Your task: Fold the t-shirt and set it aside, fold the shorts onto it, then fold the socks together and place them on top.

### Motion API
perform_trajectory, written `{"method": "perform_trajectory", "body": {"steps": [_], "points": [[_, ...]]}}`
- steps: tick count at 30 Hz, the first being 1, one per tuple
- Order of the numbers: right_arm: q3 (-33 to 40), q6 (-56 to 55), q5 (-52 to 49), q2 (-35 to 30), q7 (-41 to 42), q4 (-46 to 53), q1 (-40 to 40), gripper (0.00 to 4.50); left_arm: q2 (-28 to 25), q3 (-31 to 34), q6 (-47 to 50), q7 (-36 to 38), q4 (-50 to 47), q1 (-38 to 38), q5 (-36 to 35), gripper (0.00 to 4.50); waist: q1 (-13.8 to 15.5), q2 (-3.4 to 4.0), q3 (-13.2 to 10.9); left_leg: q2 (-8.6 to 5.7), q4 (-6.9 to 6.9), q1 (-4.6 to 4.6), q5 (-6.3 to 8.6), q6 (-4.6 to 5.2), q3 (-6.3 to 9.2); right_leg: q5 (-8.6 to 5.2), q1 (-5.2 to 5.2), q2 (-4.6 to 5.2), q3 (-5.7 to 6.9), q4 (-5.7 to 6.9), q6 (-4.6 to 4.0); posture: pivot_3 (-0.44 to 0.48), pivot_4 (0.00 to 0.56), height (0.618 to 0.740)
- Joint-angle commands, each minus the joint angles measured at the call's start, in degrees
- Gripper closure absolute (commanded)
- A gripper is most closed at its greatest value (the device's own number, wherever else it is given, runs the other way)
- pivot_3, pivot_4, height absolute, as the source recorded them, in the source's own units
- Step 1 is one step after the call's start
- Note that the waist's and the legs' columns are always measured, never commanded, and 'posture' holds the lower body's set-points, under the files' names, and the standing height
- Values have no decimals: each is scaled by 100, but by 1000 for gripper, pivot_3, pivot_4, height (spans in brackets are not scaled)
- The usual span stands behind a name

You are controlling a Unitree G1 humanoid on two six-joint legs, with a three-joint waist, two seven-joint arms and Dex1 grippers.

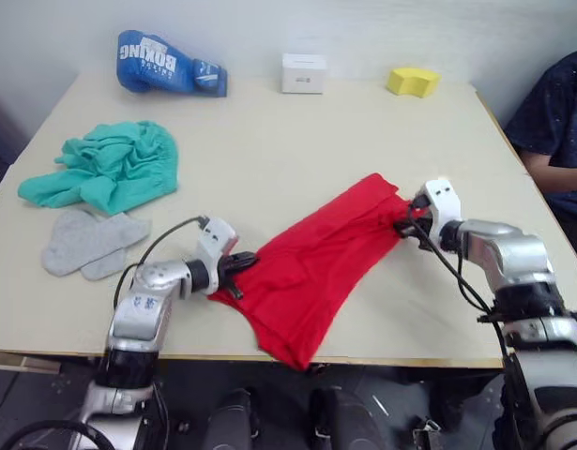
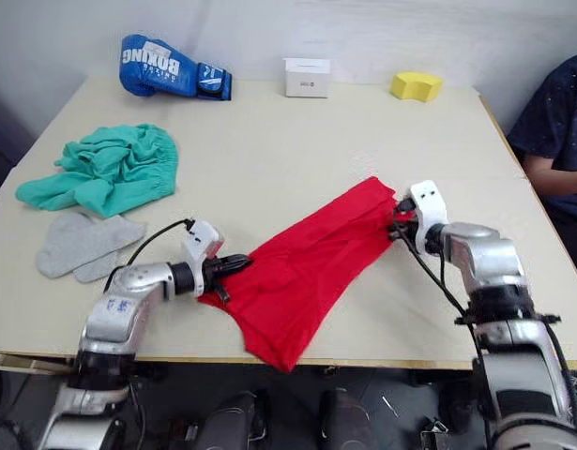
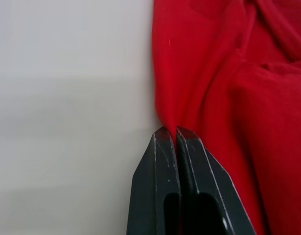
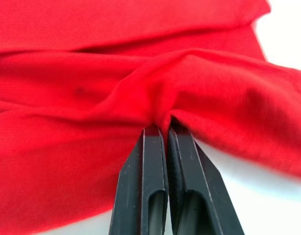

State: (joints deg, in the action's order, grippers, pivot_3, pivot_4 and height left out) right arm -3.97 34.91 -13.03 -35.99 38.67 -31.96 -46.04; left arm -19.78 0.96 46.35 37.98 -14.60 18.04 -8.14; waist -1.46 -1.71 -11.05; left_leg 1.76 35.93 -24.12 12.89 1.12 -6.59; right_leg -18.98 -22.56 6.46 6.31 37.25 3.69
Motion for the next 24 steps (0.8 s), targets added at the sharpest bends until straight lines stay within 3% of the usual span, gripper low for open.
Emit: {"method": "perform_trajectory", "body": {"steps": [1, 4, 7, 9, 11, 15, 18, 19, 24], "points": [[-5, -787, 280, -105, 480, -743, -367, 4489, 293, 26, 726, -626, -1035, -229, -166, 4500, 28, 1, -1, -1, 0, -1, 0, 0, 0, 0, 1, 1, -1, -2, 0, 0, 150, 740], [24, -916, 387, -130, 685, -1187, -581, 4489, 526, 81, 1103, -948, -1381, -366, -298, 4500, 51, 2, -1, -2, 2, -2, 0, 1, 0, 4, 3, 1, 0, -10, 7, 0, 150, 740], [125, -451, 138, -287, 1344, -751, -466, 3809, 496, 316, 1323, -998, -1401, -270, -531, 3826, 74, 4, -2, -1, 1, -3, 0, 0, 0, 5, 4, 1, 0, -12, 9, 0, 150, 740], [104, -178, 66, -489, 1640, -131, -149, 3136, 132, 416, 1435, -782, -1216, -80, -680, 3224, 108, 6, -3, 0, 1, -4, 0, 0, 0, 5, 2, 0, 2, -12, 8, 0, 150, 740], [156, 296, -94, -758, 1812, 804, 330, 2422, -280, 538, 1537, -436, -1066, 115, -963, 2561, 135, 8, -4, 3, 0, -3, 3, -3, 2, 5, 2, -2, 3, -15, 8, 0, 150, 740], [1150, 2226, -1256, -880, 1465, 3434, 1790, 1063, -874, 769, 1820, 205, -538, 935, -1628, 1325, 211, 9, -5, 2, -1, -11, 8, -3, 11, 5, 5, 1, 9, -25, 8, 0, 150, 740], [1763, 3486, -2063, -670, 1104, 5082, 2790, 17, -1219, 67, 945, 799, 547, 1630, -1322, 376, 250, 15, -3, -1, 0, -12, 15, 1, 16, 5, 10, 4, 12, -33, 9, 0, 150, 740], [1936, 3865, -2269, -471, 899, 5563, 3076, 0, -1221, -244, 586, 1018, 1043, 1961, -1157, 116, 269, 16, -3, 0, 1, -10, 18, 2, 16, 6, 12, 4, 13, -35, 10, 0, 150, 740], [2359, 5075, -2810, 770, -78, 6923, 3786, 0, -551, -1095, -1114, 1549, 3706, 3402, -495, 116, 313, 16, -2, 0, -1, -11, 45, 11, 15, 6, 8, 3, 11, -36, 9, 0, 150, 740]]}}
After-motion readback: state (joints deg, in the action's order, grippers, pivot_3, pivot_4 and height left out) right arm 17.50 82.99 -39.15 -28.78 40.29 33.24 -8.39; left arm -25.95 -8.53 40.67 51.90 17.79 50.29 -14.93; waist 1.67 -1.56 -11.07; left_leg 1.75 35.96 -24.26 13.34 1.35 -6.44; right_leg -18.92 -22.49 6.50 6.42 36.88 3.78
